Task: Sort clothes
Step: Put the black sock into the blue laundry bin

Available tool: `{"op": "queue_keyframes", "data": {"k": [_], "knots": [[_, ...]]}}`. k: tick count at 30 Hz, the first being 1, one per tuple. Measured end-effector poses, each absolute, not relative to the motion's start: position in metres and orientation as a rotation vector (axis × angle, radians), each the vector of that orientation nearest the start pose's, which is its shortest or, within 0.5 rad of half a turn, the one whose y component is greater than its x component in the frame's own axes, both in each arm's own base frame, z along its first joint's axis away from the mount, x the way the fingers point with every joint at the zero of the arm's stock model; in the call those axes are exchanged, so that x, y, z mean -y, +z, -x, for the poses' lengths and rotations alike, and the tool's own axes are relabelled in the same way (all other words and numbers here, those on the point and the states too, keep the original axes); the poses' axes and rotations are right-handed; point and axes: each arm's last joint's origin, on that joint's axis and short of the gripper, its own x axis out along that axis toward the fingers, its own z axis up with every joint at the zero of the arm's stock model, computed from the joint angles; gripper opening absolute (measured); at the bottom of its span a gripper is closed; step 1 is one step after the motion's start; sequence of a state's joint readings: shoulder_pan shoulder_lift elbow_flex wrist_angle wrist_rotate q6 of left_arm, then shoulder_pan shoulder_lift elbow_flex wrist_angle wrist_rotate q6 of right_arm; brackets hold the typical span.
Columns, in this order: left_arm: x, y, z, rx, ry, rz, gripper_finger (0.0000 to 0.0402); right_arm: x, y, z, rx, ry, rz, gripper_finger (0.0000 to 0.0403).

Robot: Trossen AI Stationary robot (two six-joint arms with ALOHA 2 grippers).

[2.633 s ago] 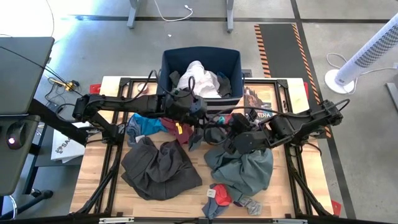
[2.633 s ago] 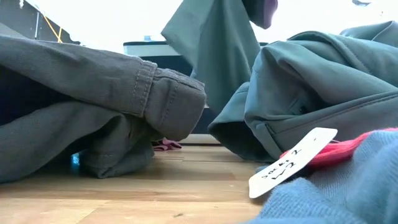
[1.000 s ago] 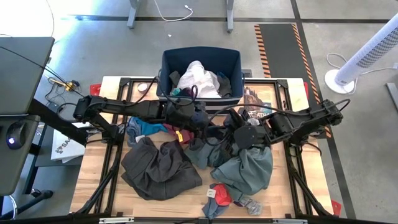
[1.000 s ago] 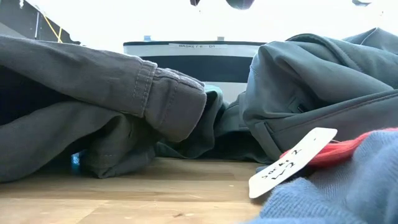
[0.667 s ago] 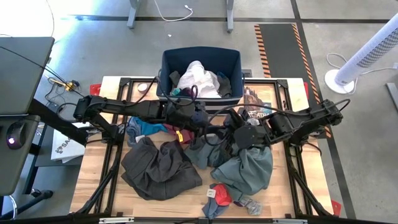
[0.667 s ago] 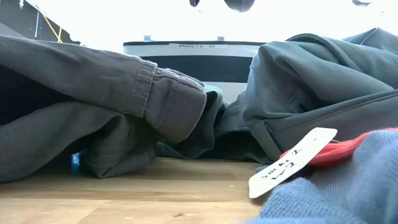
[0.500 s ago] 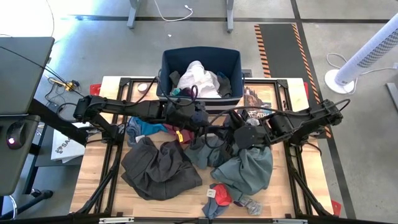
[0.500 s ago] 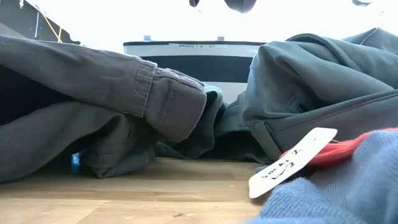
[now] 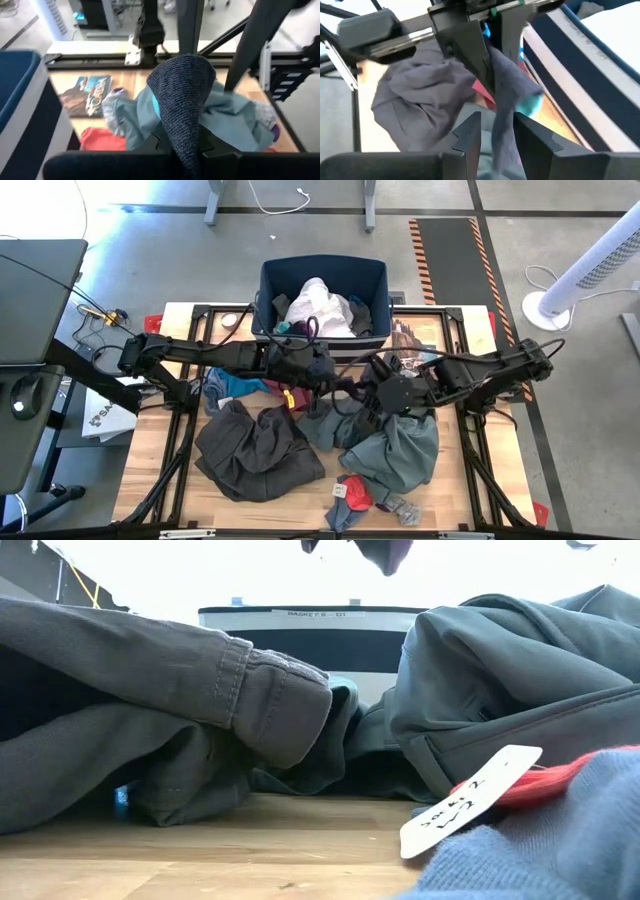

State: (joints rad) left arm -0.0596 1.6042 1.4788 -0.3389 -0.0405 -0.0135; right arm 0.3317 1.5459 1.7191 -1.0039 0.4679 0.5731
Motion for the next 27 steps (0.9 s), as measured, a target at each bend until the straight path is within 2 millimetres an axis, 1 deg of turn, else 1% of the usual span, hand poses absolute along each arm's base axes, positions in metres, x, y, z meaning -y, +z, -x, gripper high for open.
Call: {"op": "queue_keyframes", "data": {"k": [4, 7, 11, 13, 16, 20, 23, 27], "knots": [[0.011, 0.354, -0.360, -0.498, 0.031, -0.020, 0.0003, -0.082, 0.410, -0.281, -0.669, -0.375, -0.213, 0.0113], [0.000, 0.358, -0.354, -0.503, 0.071, -0.031, 0.0002, -0.079, 0.418, -0.271, -0.626, -0.404, -0.206, 0.0113], [-0.018, 0.374, -0.342, -0.451, 0.155, -0.066, 0.0002, -0.076, 0.426, -0.262, -0.584, -0.436, -0.197, 0.0113], [-0.031, 0.384, -0.335, -0.411, 0.231, -0.093, 0.0002, -0.075, 0.426, -0.261, -0.583, -0.447, -0.189, 0.0113], [-0.053, 0.397, -0.322, -0.371, 0.388, -0.147, 0.0001, -0.075, 0.424, -0.261, -0.596, -0.457, -0.176, 0.0113], [-0.088, 0.406, -0.308, -0.352, 0.560, -0.168, 0.0001, -0.075, 0.422, -0.261, -0.618, -0.456, -0.147, 0.0113], [-0.116, 0.405, -0.298, -0.359, 0.623, -0.119, 0.0001, -0.075, 0.422, -0.261, -0.623, -0.445, -0.113, 0.0113], [-0.153, 0.399, -0.284, -0.365, 0.674, 0.018, 0.0001, -0.074, 0.422, -0.262, -0.634, -0.434, -0.066, 0.0114]]}}
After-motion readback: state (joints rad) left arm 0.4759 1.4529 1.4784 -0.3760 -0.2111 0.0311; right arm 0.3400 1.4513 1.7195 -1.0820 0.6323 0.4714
